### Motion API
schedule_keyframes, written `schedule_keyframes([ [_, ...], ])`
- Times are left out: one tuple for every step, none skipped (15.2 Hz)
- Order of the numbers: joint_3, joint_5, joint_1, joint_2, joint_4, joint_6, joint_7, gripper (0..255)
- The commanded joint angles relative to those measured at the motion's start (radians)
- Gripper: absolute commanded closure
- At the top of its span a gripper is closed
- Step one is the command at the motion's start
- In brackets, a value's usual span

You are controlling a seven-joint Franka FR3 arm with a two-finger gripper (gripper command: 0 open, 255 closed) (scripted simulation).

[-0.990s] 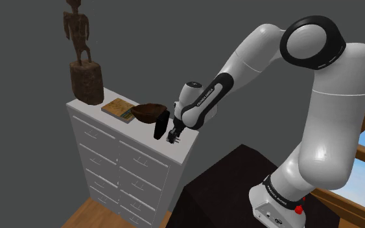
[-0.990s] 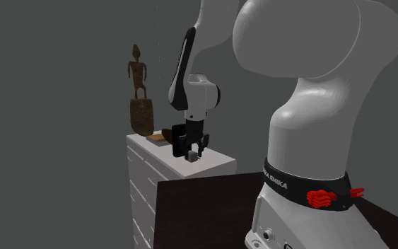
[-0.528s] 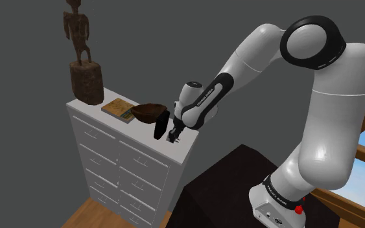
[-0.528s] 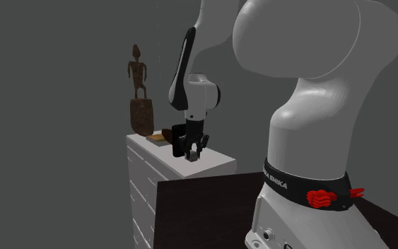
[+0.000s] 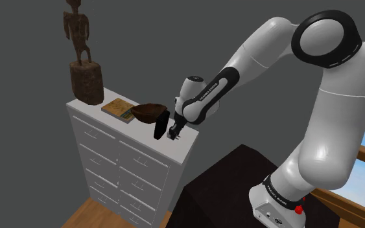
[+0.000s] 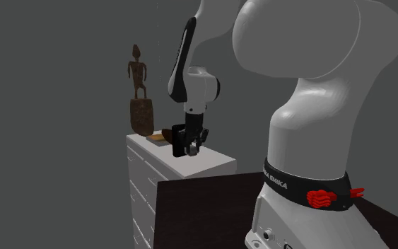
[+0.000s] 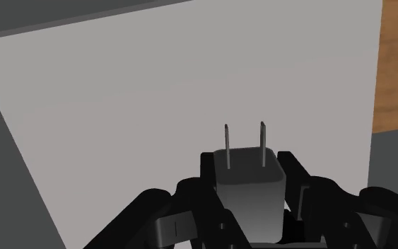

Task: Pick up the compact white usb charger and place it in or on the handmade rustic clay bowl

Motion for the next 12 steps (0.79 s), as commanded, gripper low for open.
schedule_keyframes([
  [0.004,0.004,-0.005,-0.028,-0.008,-0.020,-0.005,255],
  [0.005,0.006,-0.007,-0.043,-0.011,-0.032,-0.006,255],
  [0.007,0.008,-0.008,-0.057,-0.013,-0.044,-0.007,255],
  [0.009,0.010,-0.009,-0.071,-0.015,-0.057,-0.008,255],
  [0.010,0.013,-0.011,-0.085,-0.016,-0.069,-0.009,255],
  [0.012,0.015,-0.012,-0.099,-0.018,-0.082,-0.011,255],
  [0.013,0.017,-0.013,-0.113,-0.019,-0.094,-0.012,255],
  [0.015,0.019,-0.014,-0.126,-0.020,-0.107,-0.013,255],
  [0.016,0.021,-0.015,-0.140,-0.020,-0.120,-0.014,255],
  [0.017,0.023,-0.016,-0.153,-0.021,-0.133,-0.015,255],
  [0.018,0.026,-0.016,-0.167,-0.021,-0.146,-0.016,255],
  [0.019,0.028,-0.017,-0.180,-0.021,-0.159,-0.017,255],
])
